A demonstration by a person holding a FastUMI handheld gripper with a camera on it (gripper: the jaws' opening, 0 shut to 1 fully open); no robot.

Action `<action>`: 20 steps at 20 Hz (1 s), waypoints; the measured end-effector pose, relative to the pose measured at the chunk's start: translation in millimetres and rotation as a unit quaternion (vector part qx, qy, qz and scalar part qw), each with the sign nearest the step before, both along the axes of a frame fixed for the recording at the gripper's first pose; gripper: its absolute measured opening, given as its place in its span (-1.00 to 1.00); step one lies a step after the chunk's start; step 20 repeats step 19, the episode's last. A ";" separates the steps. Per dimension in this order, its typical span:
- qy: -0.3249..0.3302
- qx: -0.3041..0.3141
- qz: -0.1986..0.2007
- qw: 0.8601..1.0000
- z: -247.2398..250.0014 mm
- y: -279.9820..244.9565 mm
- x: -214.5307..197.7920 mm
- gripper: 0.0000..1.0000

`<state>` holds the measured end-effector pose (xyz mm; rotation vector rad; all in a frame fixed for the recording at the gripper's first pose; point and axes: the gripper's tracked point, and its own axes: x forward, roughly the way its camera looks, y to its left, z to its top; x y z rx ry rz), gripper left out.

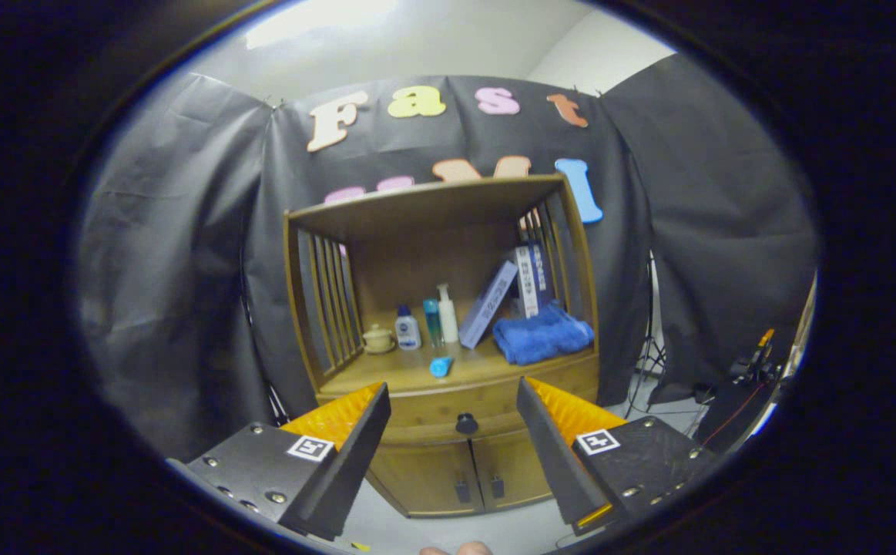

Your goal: Pull open the drawer, take out the items inside it, and place them on the countertop above the cabinet.

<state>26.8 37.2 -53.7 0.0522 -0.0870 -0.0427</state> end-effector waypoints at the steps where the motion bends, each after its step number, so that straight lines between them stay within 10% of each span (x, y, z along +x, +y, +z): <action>1: -0.006 -0.004 -0.001 1.000 8.6 0.5 -3.7 0.97; 20: 0.005 -0.035 0.007 0.999 16.0 7.1 -20.3 0.97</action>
